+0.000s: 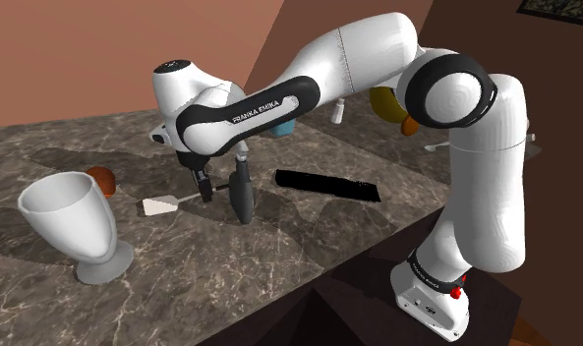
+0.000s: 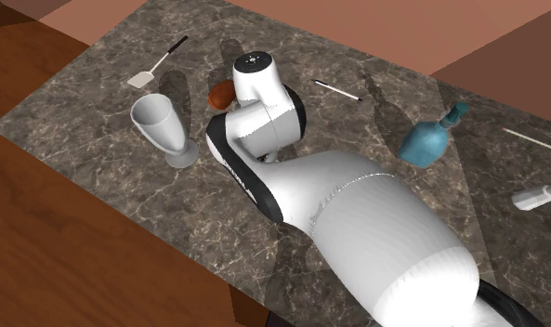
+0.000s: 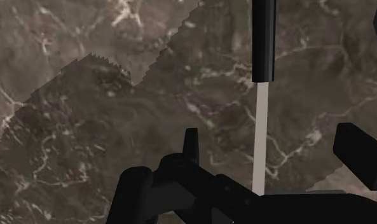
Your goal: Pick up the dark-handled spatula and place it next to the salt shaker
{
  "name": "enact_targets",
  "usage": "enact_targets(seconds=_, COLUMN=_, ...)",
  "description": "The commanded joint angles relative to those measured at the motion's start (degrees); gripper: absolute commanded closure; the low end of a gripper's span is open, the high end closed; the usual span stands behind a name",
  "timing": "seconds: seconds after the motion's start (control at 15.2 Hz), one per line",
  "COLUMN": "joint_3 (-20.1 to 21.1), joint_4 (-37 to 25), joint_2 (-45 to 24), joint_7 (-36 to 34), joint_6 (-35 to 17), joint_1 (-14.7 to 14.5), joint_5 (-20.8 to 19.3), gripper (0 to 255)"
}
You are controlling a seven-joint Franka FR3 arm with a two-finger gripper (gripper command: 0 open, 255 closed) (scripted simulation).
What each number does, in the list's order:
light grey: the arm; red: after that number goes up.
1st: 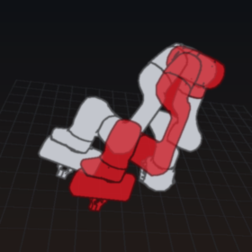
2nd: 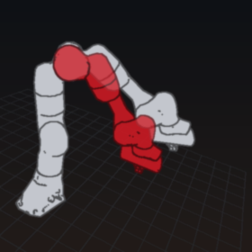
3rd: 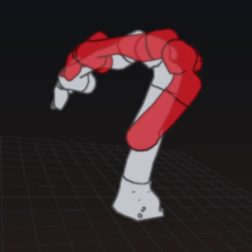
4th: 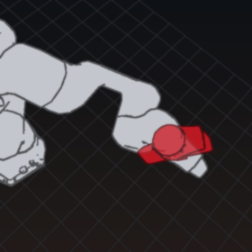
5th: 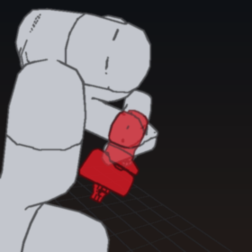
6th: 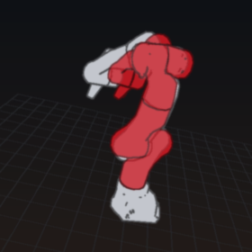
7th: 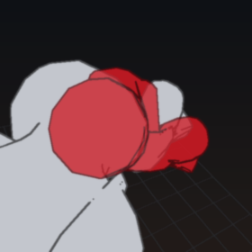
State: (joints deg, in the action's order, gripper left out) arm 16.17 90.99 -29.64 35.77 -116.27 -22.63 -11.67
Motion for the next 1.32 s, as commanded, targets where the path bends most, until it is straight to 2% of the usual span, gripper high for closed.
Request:
enact_targets(seconds=0.0, joint_3=0.0, joint_4=0.1, joint_2=-0.1, joint_7=0.0, joint_6=-0.2, joint_1=0.0, joint_5=0.0, gripper=0)
enact_targets(seconds=0.26, joint_3=0.0, joint_4=0.1, joint_2=-0.1, joint_7=0.0, joint_6=-0.2, joint_1=0.0, joint_5=0.0, gripper=0)
enact_targets(seconds=0.33, joint_3=0.0, joint_4=0.1, joint_2=0.0, joint_7=0.0, joint_6=-0.2, joint_1=0.0, joint_5=0.0, gripper=255)
enact_targets(seconds=0.92, joint_3=0.0, joint_4=0.1, joint_2=-0.1, joint_7=0.0, joint_6=-0.2, joint_1=0.0, joint_5=0.0, gripper=255)
enact_targets(seconds=1.25, joint_3=0.3, joint_4=-1.6, joint_2=1.4, joint_7=0.4, joint_6=2.9, joint_1=0.1, joint_5=0.5, gripper=255)
